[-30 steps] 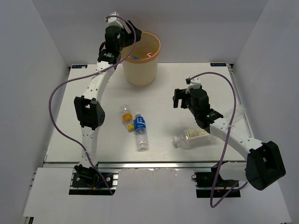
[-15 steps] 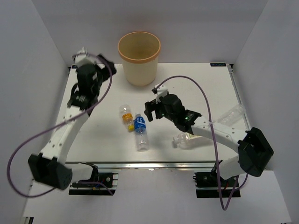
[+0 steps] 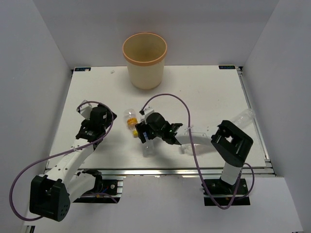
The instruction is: Put the plastic bottles in the bin
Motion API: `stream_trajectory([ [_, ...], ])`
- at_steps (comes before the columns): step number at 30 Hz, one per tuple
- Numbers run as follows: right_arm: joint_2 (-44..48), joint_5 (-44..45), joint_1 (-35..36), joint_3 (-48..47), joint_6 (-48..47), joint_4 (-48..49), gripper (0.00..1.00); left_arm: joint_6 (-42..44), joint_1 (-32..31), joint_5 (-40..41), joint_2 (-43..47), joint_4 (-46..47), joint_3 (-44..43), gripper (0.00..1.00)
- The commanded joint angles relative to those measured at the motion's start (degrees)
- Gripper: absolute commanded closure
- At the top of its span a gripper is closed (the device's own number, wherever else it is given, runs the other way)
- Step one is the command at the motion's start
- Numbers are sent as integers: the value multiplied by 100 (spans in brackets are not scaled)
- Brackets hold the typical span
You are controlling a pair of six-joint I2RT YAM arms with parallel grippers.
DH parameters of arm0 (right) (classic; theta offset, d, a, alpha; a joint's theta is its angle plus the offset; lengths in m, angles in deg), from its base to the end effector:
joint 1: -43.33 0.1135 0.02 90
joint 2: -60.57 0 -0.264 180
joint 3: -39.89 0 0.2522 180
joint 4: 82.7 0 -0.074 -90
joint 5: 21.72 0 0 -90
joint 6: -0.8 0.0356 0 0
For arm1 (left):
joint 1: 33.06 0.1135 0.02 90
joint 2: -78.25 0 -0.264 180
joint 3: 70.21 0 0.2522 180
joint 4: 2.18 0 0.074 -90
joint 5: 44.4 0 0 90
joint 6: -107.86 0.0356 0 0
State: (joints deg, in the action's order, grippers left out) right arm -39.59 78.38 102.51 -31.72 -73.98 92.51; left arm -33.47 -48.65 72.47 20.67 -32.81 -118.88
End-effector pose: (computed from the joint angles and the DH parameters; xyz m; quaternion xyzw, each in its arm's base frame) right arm 0.1996 0.3225 0.1929 -0.2894 0.8287 0.2241 0.4234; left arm 0.2058 -0.0407 0.2300 -0.3642 0.8070 -0.0532 0.4618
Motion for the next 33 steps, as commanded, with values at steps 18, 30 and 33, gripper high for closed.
stream_trajectory([
  [18, 602, 1715, -222, -578, 61, 806, 60, 79, 13, -410, 46, 596, 204, 2],
  [30, -423, 317, -1540, -3564, -1724, 1642, 61, 176, 4, -1193, -596, 1414, 433, 2],
  [33, -1460, 193, -1839, -4978, -1768, 2090, 62, 308, 13, -1403, -728, 1606, 433, 2],
])
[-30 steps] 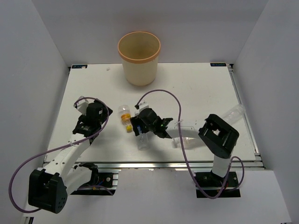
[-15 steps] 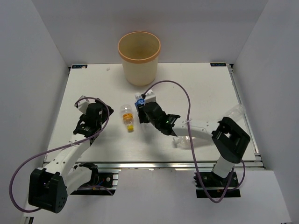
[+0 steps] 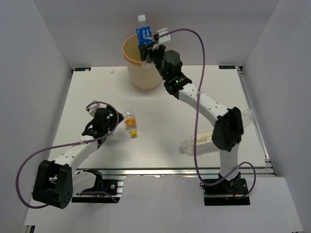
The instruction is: Put the plastic bottles in the bin
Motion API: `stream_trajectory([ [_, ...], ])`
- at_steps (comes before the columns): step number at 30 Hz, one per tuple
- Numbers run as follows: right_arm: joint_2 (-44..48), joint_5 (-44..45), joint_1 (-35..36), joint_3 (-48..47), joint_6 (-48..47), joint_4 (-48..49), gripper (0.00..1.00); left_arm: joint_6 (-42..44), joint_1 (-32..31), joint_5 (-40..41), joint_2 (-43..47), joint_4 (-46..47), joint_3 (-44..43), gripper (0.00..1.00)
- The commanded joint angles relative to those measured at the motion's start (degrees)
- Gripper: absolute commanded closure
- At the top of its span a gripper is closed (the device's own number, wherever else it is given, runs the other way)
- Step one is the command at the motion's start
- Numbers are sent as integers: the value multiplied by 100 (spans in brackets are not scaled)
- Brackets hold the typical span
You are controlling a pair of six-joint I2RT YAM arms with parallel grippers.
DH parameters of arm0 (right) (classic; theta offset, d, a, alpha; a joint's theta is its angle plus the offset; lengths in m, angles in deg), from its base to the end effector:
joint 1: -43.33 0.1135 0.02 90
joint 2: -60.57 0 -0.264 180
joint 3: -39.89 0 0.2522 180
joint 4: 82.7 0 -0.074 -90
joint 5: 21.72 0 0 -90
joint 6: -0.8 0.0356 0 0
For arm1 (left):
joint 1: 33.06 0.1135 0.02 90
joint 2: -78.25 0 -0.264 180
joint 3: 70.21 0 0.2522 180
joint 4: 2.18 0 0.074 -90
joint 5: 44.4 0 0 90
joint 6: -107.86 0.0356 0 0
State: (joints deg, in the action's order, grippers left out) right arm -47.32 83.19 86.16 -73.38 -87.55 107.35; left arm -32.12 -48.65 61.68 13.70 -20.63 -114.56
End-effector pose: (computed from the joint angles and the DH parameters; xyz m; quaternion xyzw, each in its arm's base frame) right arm 0.3411 0.3037 0.4172 -0.1146 0.5986 0.2258 0.7600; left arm 0.2220 -0.0517 0.1972 -0.3217 0.8346 -0.1263 0.4289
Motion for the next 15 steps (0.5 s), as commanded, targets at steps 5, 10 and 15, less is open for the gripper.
stream_trajectory([
  [5, -2962, -234, -521, -3538, -815, 1642, 48, 208, 13, -640, -110, 610, -26, 2],
  [10, -3477, -639, -688, -3808, -938, 1961, 11, 225, 4, -1036, -84, 864, 88, 2],
  [15, -2948, -841, -750, -3496, -1026, 1751, 11, 304, -5, -1168, -154, 1013, 88, 2],
])
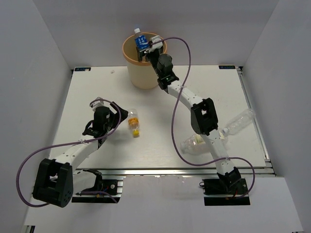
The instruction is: Put the plastic bottles in the bin
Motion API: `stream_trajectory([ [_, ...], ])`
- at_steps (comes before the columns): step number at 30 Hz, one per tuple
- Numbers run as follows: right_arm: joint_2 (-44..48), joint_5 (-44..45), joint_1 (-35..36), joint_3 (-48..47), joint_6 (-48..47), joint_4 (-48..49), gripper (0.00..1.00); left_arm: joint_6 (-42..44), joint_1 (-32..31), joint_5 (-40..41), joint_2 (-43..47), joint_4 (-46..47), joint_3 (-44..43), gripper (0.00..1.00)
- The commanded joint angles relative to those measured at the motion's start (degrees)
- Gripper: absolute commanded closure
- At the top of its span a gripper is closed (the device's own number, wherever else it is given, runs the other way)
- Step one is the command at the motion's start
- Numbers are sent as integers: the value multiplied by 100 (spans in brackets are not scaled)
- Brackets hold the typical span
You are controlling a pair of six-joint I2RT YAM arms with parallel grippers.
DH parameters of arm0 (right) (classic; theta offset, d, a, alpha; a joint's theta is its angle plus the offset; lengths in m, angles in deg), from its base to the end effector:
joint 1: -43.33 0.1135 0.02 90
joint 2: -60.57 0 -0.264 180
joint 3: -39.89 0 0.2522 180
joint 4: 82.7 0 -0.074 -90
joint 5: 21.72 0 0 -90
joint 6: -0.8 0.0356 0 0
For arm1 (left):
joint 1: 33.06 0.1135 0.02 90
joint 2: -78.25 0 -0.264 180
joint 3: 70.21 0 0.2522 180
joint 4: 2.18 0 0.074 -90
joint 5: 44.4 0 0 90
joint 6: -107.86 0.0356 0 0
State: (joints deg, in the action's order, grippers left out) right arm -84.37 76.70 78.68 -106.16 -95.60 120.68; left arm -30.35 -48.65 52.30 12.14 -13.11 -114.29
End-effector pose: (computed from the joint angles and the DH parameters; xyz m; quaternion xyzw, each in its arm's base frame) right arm 0.4823 0.3357 0.3153 -0.1346 0.5262 0.1712 0.8220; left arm 0.2310 -0.0601 0.2008 -0.2731 0.8340 -0.2083 0.4318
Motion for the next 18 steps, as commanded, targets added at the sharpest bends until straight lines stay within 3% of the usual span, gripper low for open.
stream_trajectory([
  [1, 888, -253, -2, -271, -257, 251, 11, 145, -14, -326, -34, 271, 53, 2],
  [8, 1977, -614, -2, 396, -204, 171, 11, 320, -57, -661, -455, 297, -175, 2],
  [12, 3204, -421, -2, 1475, -91, -163, 11, 399, -180, -661, -832, 200, -394, 2],
  [16, 4797, -88, -11, 3837, 94, -112, 11, 400, -295, -661, -1166, 323, -483, 2],
  [17, 5113, 131, -20, 4999, 251, -7, 11, 400, -339, -652, -1237, 306, -518, 2],
  [18, 5769, 194, -11, 5568, 322, 221, 10, 400, -356, -565, -1308, 288, -570, 2],
])
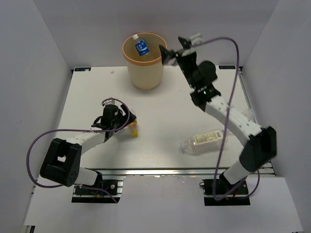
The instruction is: Put the plastic bottles in the bin
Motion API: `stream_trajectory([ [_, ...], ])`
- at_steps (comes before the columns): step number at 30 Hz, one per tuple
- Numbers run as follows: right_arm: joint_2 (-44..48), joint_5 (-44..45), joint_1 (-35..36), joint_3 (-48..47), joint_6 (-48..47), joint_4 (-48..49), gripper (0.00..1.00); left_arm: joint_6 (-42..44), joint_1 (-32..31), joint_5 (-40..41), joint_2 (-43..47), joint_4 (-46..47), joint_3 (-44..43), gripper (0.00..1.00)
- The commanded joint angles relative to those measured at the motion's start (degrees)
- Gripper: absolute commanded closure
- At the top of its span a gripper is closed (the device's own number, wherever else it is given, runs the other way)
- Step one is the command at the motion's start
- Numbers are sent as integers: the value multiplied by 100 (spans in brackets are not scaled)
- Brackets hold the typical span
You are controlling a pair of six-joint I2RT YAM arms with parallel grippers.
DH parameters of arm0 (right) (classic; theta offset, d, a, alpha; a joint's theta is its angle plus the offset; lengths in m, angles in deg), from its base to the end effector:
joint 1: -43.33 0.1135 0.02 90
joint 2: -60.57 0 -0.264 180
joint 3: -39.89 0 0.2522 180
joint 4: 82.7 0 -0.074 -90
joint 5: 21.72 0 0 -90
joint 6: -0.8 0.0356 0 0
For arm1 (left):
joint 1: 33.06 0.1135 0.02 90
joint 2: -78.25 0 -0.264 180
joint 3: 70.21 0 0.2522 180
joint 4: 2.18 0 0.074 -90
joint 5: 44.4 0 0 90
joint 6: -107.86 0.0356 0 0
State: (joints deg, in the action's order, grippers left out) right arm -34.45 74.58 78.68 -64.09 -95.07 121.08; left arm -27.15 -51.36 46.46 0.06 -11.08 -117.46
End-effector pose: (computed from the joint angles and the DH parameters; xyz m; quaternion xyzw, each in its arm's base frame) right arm 0.3157 0.2191 0.4749 -0.1233 0.4648 0.1975 0.8543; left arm 0.2531 -0.0832 0.1720 -0.2123 0.8805 -0.2167 0.3644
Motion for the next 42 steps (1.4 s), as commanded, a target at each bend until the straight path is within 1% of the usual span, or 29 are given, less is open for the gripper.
stream_trajectory([
  [1, 1088, 485, -11, 1923, 340, 323, 11, 81, -112, 71, -221, 85, -315, 2],
  [2, 1343, 634, -28, 2938, 463, 472, 11, 81, -121, 98, -284, 120, -342, 2],
  [3, 1772, 696, -20, 3374, 533, 709, 11, 98, -129, 46, -345, 146, -359, 2],
  [4, 1968, 784, -28, 3744, 552, 746, 11, 98, -147, 37, -459, 155, -420, 2],
  [5, 2127, 993, -29, 4305, 795, 685, 11, 98, -164, 37, -503, 138, -447, 2],
  [6, 2389, 1204, -46, 4502, 911, 571, 11, 116, -182, 19, -556, 129, -473, 3],
  [8, 2611, 1704, -90, 4984, 1166, 255, 11, 133, -235, 80, -688, 111, -518, 4],
  [12, 3033, 1743, -300, 5497, 1360, 316, 11, 90, -314, 282, -899, 260, -544, 5],
  [15, 3130, 1734, -380, 5567, 1492, -79, 11, 63, -332, 344, -1136, 322, -684, 10],
  [19, 3227, 1742, -520, 5708, 1615, -185, 11, 151, -332, 493, -1400, 200, -991, 23],
  [20, 3279, 1751, -556, 5708, 1659, -299, 11, 168, -332, 520, -1427, 138, -1071, 34],
  [22, 3384, 1760, -635, 5752, 1703, -361, 11, 291, -332, 703, -1418, -124, -1369, 46],
  [23, 3420, 1760, -670, 5769, 1712, -370, 11, 378, -332, 809, -1305, -256, -1588, 61],
  [26, 3578, 1821, -731, 5901, 1721, -379, 11, 528, -332, 1239, -988, -451, -1897, 74],
  [27, 3605, 1856, -749, 5945, 1721, -379, 11, 642, -332, 1319, -735, -451, -2132, 74],
  [29, 3684, 1848, -784, 5972, 1729, -414, 11, 792, -332, 1355, -522, -416, -2388, 74],
  [32, 3807, 1857, -802, 6016, 1729, -449, 11, 1248, -332, 1145, -372, -83, -3038, 74],
  [33, 3833, 1865, -811, 6033, 1738, -441, 11, 1328, -332, 1040, -407, 22, -3432, 72],
  [35, 3938, 1900, -802, 6086, 1782, -467, 11, 1564, -332, 785, -670, 50, -3916, 71],
  [36, 3974, 1935, -811, 6086, 1808, -580, 11, 1601, -332, 531, -801, 6, -4171, 70],
  [37, 4070, 1962, -811, 6103, 1843, -642, 11, 1636, -332, 468, -1133, -3, -4679, 70],
  [40, 4263, 2032, -820, 6147, 1949, -896, 11, 1829, -323, 484, -1758, -213, -5568, 69],
  [41, 4316, 2024, -828, 6182, 1975, -941, 11, 1951, -323, 537, -2283, -379, -6380, 69],
  [42, 4369, 2024, -828, 6209, 1984, -985, 11, 1961, -297, 607, -2584, -868, -6850, 69],
])
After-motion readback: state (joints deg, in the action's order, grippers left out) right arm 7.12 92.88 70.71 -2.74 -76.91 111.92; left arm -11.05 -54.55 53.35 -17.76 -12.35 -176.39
